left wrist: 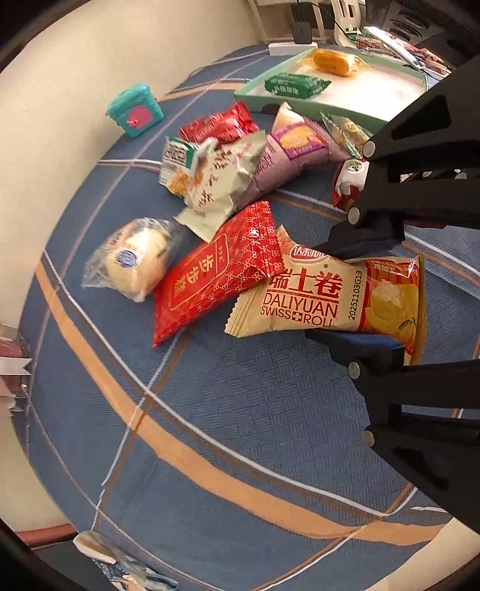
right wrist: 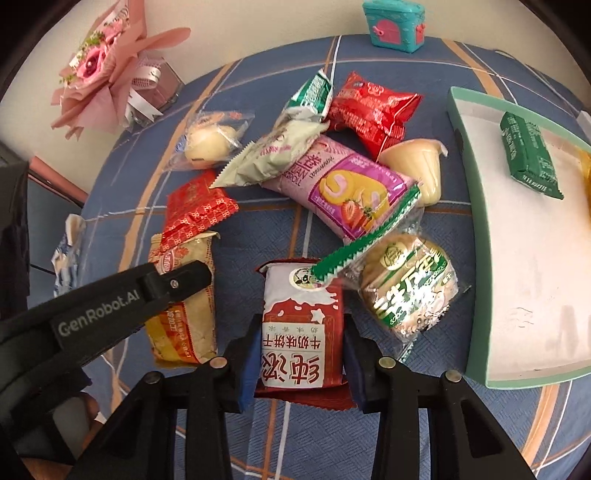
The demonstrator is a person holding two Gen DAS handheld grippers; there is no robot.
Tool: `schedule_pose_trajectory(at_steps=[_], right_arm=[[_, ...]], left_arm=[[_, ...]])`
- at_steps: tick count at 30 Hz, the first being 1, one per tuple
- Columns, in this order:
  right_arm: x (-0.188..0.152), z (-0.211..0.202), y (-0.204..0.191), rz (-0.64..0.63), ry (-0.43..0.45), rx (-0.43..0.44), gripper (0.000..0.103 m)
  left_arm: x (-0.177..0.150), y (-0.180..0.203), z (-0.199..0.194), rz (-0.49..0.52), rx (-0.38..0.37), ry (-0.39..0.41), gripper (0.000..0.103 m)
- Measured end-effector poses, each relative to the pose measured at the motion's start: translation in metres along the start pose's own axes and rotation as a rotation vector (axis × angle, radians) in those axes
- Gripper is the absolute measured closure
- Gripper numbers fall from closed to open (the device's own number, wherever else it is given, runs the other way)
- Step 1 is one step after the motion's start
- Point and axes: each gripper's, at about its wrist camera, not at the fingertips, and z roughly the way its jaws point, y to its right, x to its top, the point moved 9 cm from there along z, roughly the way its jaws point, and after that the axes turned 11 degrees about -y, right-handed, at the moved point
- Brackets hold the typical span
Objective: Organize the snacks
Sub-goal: 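Carry both packs into the white tray and open both tools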
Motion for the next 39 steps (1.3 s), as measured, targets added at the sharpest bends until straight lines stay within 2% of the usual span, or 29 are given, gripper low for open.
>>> schedule_pose_trajectory(at_steps=[7,14,24,31,39], right_arm=[[-0.001,-0.032,-0.007,-0.01,0.067,0.08,0.061],[-0.002,-0.06,-0.005,-0.019,0.128,0.112,0.061],[-0.005,-0.065,0.014,0.015,0.127,0.069,0.061],[0.001,-0.086,0.068,0.121,0.178,0.001,0.061],[-0.011,-0.109,0.182,0.409,0.201,-0.1,0.061]], left_arm=[[-0.003,0.002,-0.035,0.01,-0.029,0.085,0.068],[-0.005,-0.002,-0.072,0.008,-0.04,0.171,0.068],[-0.01,0.022,-0.064,0.058,-0.025,0.166,0.068],[-0.029,0.061,-0.058,0.166,-0.024,0.15,0.068],[-0.059,0.117,-0.041,0.303,-0.036,0.122,0.068]])
